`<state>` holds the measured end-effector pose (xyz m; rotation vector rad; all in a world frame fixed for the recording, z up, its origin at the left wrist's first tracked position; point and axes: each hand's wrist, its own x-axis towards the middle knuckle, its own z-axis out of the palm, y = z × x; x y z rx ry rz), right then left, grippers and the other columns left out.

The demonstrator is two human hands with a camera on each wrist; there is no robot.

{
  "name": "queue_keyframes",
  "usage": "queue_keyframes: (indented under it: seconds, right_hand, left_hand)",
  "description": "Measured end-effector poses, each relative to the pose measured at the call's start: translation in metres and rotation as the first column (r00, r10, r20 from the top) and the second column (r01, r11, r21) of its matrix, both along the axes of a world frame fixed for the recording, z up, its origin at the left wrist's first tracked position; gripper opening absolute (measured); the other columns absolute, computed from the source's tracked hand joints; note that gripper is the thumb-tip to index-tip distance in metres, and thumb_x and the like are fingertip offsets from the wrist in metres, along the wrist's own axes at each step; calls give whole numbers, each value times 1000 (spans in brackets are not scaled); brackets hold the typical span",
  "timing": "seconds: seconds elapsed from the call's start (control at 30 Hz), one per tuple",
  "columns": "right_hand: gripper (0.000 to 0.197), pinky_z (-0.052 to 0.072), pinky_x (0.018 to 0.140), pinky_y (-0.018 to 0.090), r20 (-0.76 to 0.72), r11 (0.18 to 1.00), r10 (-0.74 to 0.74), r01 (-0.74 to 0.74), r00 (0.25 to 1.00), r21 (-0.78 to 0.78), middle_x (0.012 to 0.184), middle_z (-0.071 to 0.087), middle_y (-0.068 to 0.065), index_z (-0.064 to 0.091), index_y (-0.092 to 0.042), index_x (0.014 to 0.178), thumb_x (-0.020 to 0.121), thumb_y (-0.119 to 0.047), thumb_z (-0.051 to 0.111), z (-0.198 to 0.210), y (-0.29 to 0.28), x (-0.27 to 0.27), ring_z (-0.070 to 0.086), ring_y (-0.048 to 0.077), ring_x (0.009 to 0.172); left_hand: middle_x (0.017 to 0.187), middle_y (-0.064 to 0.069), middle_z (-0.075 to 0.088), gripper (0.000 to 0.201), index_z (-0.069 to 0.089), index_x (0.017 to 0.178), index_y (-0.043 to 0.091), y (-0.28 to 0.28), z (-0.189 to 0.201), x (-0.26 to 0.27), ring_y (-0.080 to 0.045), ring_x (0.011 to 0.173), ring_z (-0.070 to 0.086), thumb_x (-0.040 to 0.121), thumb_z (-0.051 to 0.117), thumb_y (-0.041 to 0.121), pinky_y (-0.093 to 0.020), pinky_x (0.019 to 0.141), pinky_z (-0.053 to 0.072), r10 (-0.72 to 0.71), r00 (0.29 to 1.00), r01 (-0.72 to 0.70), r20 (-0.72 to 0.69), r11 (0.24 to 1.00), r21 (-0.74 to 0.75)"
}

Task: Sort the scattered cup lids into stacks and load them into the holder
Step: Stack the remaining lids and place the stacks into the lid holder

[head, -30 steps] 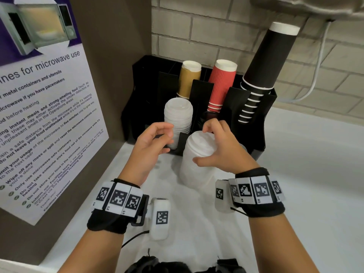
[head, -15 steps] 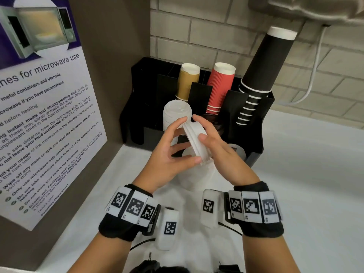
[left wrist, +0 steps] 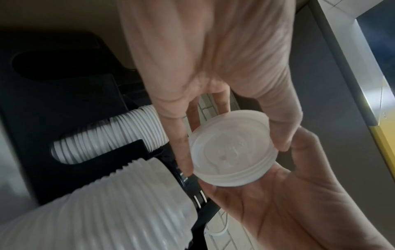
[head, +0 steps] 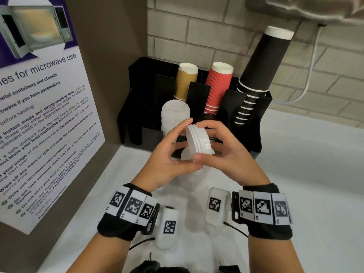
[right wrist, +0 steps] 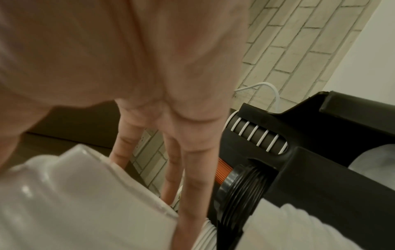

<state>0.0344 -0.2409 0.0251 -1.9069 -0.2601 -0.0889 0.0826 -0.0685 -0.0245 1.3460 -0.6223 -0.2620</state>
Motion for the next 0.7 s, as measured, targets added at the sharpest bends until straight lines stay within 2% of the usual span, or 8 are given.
queue_keyframes:
  seconds: [0.07, 0.2, 0.3, 0.37, 0.43, 0.57, 0.67, 0.7]
  right_hand:
    - [61, 58, 81, 37, 2, 1000, -6, 6, 1000, 7, 119, 60, -10, 52, -36, 123, 71, -26, 83, -1, -1, 1, 62, 12, 108]
    - [62, 58, 78, 34, 30, 1000, -17, 17, 999, 15, 117, 59, -11, 53, -34, 122, 70, -23, 83, -3, 0, 1, 62, 11, 106]
    - [60, 57, 75, 29, 64, 1000, -15, 14, 998, 25, 118, 57, -12, 53, -31, 122, 71, -19, 83, -2, 1, 2, 62, 10, 104]
    - [60, 57, 77, 33, 119, 996, -92, 89, 989, 24, 122, 55, -11, 52, -32, 121, 70, -21, 82, 2, -8, 4, 62, 11, 104]
    - [60, 56, 83, 42, 184, 967, -244, 252, 952, -24, 127, 51, -7, 51, -36, 119, 69, -25, 82, 7, -27, 8, 60, 18, 109]
    - [62, 51, 91, 40, 218, 841, -422, 470, 880, -269, 125, 42, 0, 45, -37, 118, 71, -22, 81, 11, -79, 19, 54, 22, 112]
    - [64, 40, 98, 53, 138, 692, -426, 421, 894, -586, 118, 37, -2, 43, -36, 122, 71, -23, 80, 1, -102, 28, 48, 29, 114]
    - [65, 37, 98, 53, 118, 648, -425, 393, 898, -652, 119, 37, -2, 42, -37, 123, 71, -24, 79, -2, -105, 31, 47, 29, 115]
  left_hand:
    - [145, 9, 43, 91, 40, 140, 46, -1, 1, 0, -14, 130, 49, 66, 83, 17, -34, 86, 57, 7, 1000, -7, 3, 1000, 16]
    - [146, 10, 43, 94, 38, 143, 43, 0, 1, -2, -14, 131, 48, 67, 87, 16, -37, 90, 56, 8, 1000, -8, 1, 1000, 20]
    - [146, 10, 43, 97, 35, 143, 46, 1, 0, -2, -12, 133, 47, 66, 87, 18, -33, 95, 53, 12, 1000, -12, 9, 1000, 10]
    - [145, 14, 43, 95, 35, 139, 51, 5, 0, 0, -8, 131, 48, 65, 87, 22, -29, 98, 51, 54, 999, -54, 9, 999, 4]
    - [141, 12, 46, 81, 40, 134, 51, 11, 1, 3, -6, 126, 52, 68, 81, 26, -25, 96, 50, 134, 991, -134, 17, 991, 1]
    - [133, 3, 53, 51, 54, 123, 36, 22, 1, 8, -14, 115, 60, 75, 70, 28, -26, 92, 50, 275, 960, -276, 52, 961, 26]
    - [127, 2, 57, 40, 59, 116, 32, 26, -3, 10, -10, 103, 62, 78, 68, 30, -23, 86, 48, 313, 949, -315, 43, 949, 34]
    - [125, 3, 58, 37, 60, 114, 33, 27, -3, 10, -7, 99, 62, 78, 67, 30, -22, 85, 48, 321, 946, -322, 42, 946, 36]
